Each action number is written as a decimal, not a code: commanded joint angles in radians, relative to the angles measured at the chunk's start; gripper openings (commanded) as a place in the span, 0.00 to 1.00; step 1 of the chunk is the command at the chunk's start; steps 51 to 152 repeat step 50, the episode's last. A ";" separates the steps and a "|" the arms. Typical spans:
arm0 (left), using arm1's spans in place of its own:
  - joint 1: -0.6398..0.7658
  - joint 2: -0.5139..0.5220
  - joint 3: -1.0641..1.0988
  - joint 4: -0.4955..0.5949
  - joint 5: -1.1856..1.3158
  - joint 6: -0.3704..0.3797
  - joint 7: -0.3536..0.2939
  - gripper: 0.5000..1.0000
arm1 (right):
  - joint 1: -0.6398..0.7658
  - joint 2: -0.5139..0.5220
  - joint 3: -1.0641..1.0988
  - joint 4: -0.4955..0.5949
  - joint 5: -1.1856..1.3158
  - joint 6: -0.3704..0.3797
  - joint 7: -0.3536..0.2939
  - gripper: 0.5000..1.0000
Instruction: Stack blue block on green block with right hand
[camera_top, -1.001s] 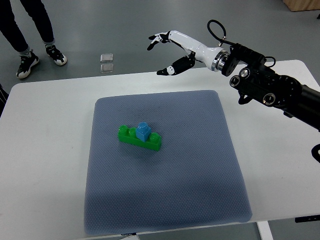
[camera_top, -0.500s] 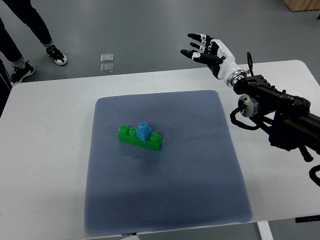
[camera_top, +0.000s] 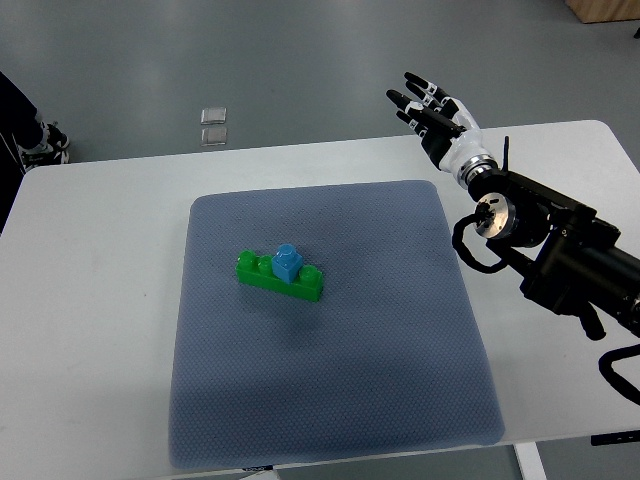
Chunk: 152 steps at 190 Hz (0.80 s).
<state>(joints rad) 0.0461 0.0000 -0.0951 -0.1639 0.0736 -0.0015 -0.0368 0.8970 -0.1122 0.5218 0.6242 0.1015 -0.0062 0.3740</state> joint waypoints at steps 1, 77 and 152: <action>0.000 0.000 0.000 0.000 0.000 0.000 0.000 1.00 | -0.006 0.003 0.000 0.000 0.001 0.003 0.006 0.83; 0.000 0.000 0.000 0.000 0.000 0.000 0.000 1.00 | -0.016 0.020 0.001 0.000 0.003 0.003 0.008 0.83; 0.000 0.000 0.000 0.000 0.000 0.000 0.000 1.00 | -0.016 0.020 0.001 0.000 0.003 0.003 0.008 0.83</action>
